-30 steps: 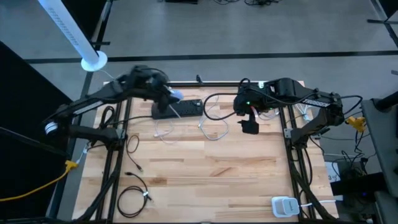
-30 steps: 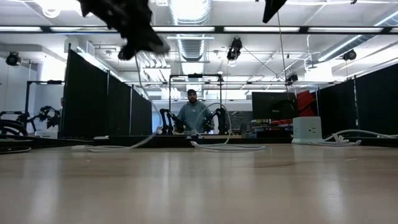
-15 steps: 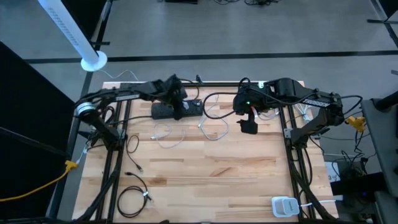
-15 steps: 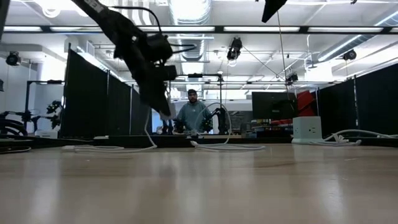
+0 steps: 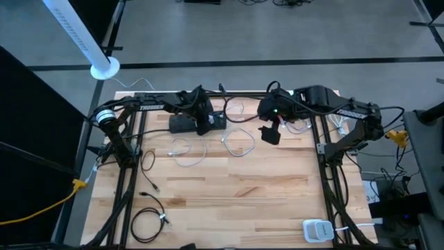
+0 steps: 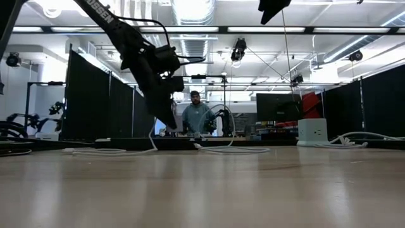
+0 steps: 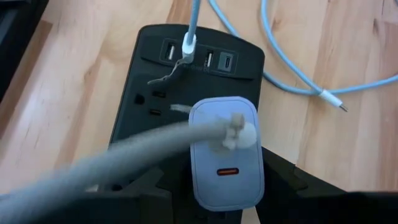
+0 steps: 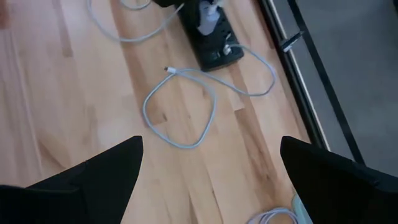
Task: Insert USB
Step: Insert the purple charger adapter into the black outlet extension
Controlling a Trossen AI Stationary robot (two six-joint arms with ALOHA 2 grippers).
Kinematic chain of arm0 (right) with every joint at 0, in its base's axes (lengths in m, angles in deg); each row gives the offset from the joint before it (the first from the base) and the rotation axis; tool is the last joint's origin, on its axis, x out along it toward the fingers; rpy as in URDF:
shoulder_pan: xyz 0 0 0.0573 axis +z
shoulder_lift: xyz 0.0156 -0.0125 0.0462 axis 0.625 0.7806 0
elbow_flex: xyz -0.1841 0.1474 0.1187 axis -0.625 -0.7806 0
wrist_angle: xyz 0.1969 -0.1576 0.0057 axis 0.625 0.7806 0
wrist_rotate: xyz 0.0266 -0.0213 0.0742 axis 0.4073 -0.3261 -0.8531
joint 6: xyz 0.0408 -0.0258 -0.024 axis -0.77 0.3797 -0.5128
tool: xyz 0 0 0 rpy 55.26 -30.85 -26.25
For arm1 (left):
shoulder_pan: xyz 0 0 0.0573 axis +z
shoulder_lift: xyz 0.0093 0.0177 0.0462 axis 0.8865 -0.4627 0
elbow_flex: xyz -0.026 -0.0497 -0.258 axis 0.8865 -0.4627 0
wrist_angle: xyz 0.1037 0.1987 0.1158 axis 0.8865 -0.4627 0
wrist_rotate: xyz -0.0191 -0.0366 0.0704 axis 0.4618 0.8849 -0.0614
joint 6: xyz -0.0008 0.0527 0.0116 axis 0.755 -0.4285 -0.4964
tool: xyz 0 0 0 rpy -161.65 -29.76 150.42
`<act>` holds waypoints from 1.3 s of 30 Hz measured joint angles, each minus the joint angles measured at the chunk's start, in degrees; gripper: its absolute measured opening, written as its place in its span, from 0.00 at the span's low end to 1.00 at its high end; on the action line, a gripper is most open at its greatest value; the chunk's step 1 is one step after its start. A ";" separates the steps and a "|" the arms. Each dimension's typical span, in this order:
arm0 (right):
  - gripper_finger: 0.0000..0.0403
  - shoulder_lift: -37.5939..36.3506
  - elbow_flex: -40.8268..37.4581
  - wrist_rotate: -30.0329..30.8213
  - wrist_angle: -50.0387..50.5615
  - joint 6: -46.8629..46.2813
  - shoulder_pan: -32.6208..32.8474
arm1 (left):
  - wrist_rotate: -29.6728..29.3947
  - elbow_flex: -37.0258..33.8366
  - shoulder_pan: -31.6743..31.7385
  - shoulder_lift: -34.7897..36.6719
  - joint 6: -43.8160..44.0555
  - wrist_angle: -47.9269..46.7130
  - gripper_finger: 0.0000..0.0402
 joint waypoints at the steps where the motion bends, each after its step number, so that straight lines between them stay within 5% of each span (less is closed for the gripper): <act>1: 0.90 0.00 0.00 0.00 -0.14 0.00 -0.39 | -0.02 0.00 0.00 0.18 -0.64 -0.19 0.30; 22: 0.90 0.00 0.00 -0.07 -0.08 -2.29 -1.88 | -0.97 10.78 0.15 -4.79 -12.64 -13.67 0.30; 39: 0.90 0.00 0.00 -0.24 0.13 -4.05 -1.88 | -1.44 10.85 0.13 -4.93 -13.85 -15.89 0.30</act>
